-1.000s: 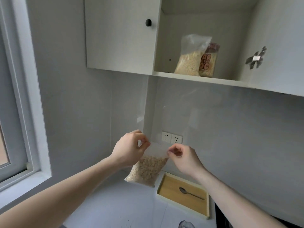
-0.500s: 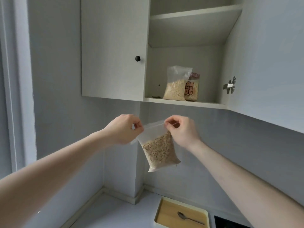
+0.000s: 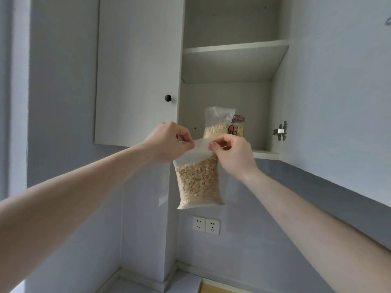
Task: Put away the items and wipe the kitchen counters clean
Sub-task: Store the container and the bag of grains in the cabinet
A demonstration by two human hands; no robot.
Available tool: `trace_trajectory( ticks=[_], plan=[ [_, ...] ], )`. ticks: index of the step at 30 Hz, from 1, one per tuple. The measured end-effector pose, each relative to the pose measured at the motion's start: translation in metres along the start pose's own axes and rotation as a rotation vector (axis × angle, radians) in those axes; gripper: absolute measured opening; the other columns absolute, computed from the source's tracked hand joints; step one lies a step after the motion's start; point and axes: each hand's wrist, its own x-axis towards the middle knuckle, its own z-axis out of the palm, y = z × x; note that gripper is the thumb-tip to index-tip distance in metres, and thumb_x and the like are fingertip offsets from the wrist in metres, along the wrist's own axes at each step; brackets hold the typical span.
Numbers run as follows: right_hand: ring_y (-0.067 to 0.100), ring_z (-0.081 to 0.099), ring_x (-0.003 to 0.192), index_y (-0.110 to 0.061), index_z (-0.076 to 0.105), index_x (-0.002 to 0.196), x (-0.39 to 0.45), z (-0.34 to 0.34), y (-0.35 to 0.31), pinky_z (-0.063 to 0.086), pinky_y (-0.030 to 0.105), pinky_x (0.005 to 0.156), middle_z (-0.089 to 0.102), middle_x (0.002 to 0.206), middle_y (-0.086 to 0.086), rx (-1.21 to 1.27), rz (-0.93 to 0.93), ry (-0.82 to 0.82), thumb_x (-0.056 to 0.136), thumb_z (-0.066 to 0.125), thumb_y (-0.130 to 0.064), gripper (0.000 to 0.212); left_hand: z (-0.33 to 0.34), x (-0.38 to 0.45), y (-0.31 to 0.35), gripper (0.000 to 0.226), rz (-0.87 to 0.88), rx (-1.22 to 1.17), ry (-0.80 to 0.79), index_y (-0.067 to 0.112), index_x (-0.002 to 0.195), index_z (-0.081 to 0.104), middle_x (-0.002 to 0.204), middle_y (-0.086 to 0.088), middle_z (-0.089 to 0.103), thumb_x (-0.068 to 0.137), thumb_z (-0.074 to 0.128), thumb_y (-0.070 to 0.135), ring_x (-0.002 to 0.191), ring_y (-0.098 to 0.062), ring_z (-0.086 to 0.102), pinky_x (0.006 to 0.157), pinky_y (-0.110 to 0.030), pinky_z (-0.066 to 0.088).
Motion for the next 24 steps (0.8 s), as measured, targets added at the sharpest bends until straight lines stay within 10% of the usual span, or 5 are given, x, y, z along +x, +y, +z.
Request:
trace_trajectory(
  ticks=[18, 24],
  plan=[
    [0.005, 0.073, 0.084, -0.02, 0.078, 0.093, 0.01, -0.018, 0.003, 0.057, 0.03, 0.084, 0.078, 0.083, -0.008, 0.251, 0.073, 0.1, 0.099, 0.064, -0.024, 0.015, 0.006, 0.035, 0.009, 0.015, 0.071, -0.033, 0.06, 0.034, 0.075, 0.072, 0.079, 0.014, 0.068, 0.09, 0.074, 0.033, 0.077, -0.004, 0.058, 0.067, -0.022, 0.043],
    [-0.009, 0.063, 0.065, -0.02, 0.079, 0.088, 0.043, -0.011, -0.003, 0.043, 0.004, 0.066, 0.073, 0.075, -0.014, 0.224, 0.166, 0.298, 0.098, 0.063, -0.025, 0.019, 0.009, 0.055, 0.014, 0.014, 0.036, -0.091, 0.108, 0.027, 0.087, 0.077, 0.084, 0.012, 0.068, 0.089, 0.073, 0.04, 0.075, -0.002, 0.058, 0.063, -0.018, 0.041]
  ],
)
